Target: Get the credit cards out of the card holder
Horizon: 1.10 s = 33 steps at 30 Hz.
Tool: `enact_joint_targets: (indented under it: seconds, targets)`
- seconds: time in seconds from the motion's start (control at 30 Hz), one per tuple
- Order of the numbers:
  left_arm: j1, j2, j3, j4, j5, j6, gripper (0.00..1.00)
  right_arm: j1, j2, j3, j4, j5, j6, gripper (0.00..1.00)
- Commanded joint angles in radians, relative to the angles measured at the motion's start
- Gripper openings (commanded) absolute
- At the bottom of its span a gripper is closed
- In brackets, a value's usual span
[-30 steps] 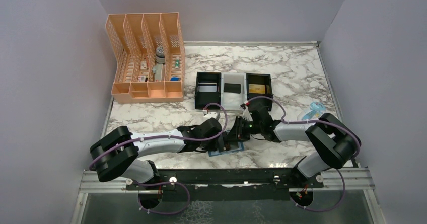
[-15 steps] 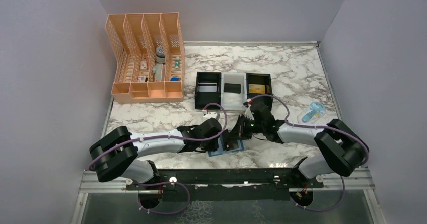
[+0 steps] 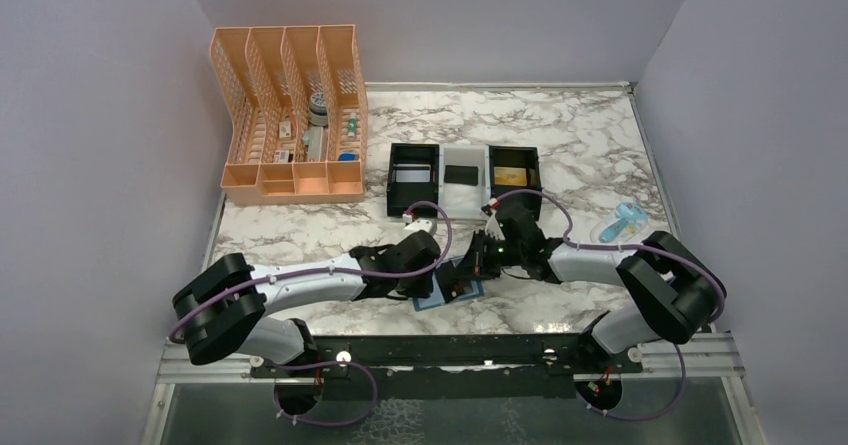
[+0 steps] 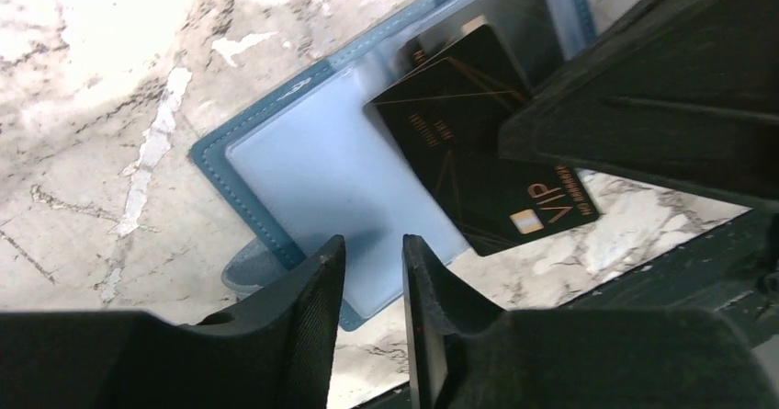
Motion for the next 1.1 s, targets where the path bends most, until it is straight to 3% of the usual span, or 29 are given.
enact_joint_targets:
  seconds: [0.0, 0.1, 0.2, 0.63, 1.07]
  targets:
    - [-0.005, -0.039, 0.056, 0.007, -0.001, 0.038, 0.35, -0.002, 0.02, 0.01, 0.032, -0.017, -0.011, 0.03]
    - [-0.005, -0.042, 0.063, 0.065, 0.042, 0.051, 0.43, -0.002, 0.03, 0.004, 0.041, -0.016, -0.007, 0.03]
    - [-0.005, -0.009, 0.06, 0.11, 0.084, 0.057, 0.44, -0.002, 0.04, -0.007, 0.062, -0.022, 0.003, 0.04]
    - [-0.005, 0.112, 0.06, 0.044, 0.063, 0.063, 0.2, -0.003, 0.057, -0.017, 0.083, -0.041, 0.005, 0.07]
    - [-0.005, 0.112, 0.029, 0.034, 0.038, 0.059, 0.18, -0.002, 0.112, 0.019, 0.095, -0.117, -0.028, 0.11]
